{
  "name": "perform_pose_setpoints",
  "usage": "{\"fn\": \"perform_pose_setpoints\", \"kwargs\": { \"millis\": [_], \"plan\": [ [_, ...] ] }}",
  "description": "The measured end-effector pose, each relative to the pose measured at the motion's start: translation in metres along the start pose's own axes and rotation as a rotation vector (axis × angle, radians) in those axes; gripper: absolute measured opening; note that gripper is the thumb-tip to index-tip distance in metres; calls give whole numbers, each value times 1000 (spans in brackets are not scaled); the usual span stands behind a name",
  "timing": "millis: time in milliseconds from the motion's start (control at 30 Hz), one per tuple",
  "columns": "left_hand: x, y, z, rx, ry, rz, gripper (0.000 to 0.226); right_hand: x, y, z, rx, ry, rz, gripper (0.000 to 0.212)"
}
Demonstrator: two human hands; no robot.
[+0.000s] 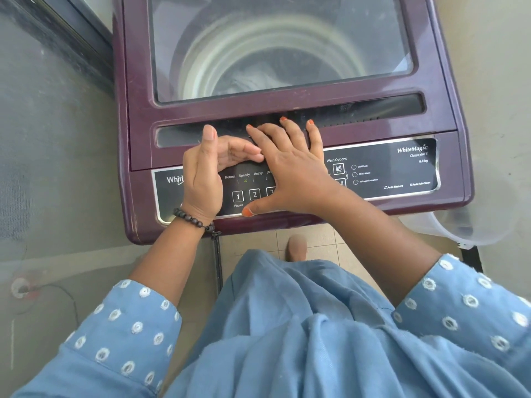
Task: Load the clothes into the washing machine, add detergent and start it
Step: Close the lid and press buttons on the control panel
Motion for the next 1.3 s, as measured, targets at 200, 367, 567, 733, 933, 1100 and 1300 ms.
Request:
{"fn": "perform_pose_setpoints", "kwargs": {
  "millis": [200, 367, 567, 733, 933, 1100, 1300],
  "plan": [
    [5, 0, -3, -10, -5, -31, 68, -2, 1, -3, -25, 17, -1, 129],
    [6, -3, -2, -31, 1, -41, 69, -13, -1, -14, -88, 68, 24, 123],
    [21, -13, -3, -66, 34, 58, 69, -43, -2, -54, -94, -48, 130, 108],
    [40, -30, -6, -74, 3, 160, 69, -62, 13, -100, 32, -129, 151, 92],
    [50, -45, -8, -109, -40, 256, 69, -67, 18, -122, 50, -188, 190, 82],
    [62, -52, -10, -122, -37, 317, 69, -68, 13, -126, 49, -223, 208, 75],
    [81, -60, -9, -101, -42, 386, 67, -64, 11, -125, 53, -213, 196, 67]
  ]
}}
Point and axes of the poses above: each hand's wrist, its own y-axis away from the middle knuckle, its own x-axis out of the palm, z = x × y, the point moved 3 cm from there along -y, towards the middle knuckle, and after that the axes turned 2 degrees about z, right-handed, at the moved point
